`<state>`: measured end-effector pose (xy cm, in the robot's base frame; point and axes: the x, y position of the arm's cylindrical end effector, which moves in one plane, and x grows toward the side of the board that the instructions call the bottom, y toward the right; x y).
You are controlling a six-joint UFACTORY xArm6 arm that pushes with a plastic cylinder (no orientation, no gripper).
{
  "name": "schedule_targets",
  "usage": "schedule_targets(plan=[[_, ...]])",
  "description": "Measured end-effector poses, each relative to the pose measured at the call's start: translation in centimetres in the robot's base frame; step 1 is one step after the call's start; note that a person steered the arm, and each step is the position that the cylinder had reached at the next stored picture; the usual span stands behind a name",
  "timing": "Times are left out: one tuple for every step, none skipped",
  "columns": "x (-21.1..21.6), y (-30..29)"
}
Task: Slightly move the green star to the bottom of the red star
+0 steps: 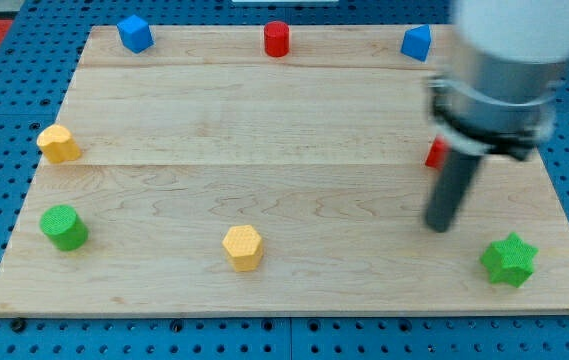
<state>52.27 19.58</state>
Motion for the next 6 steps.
schedule_targets(plan=[[0.7, 9.4], [7.6, 9.2], [8.6, 5.1], [8.1, 3.8], [6.8, 1.4], [5.2, 0.7]])
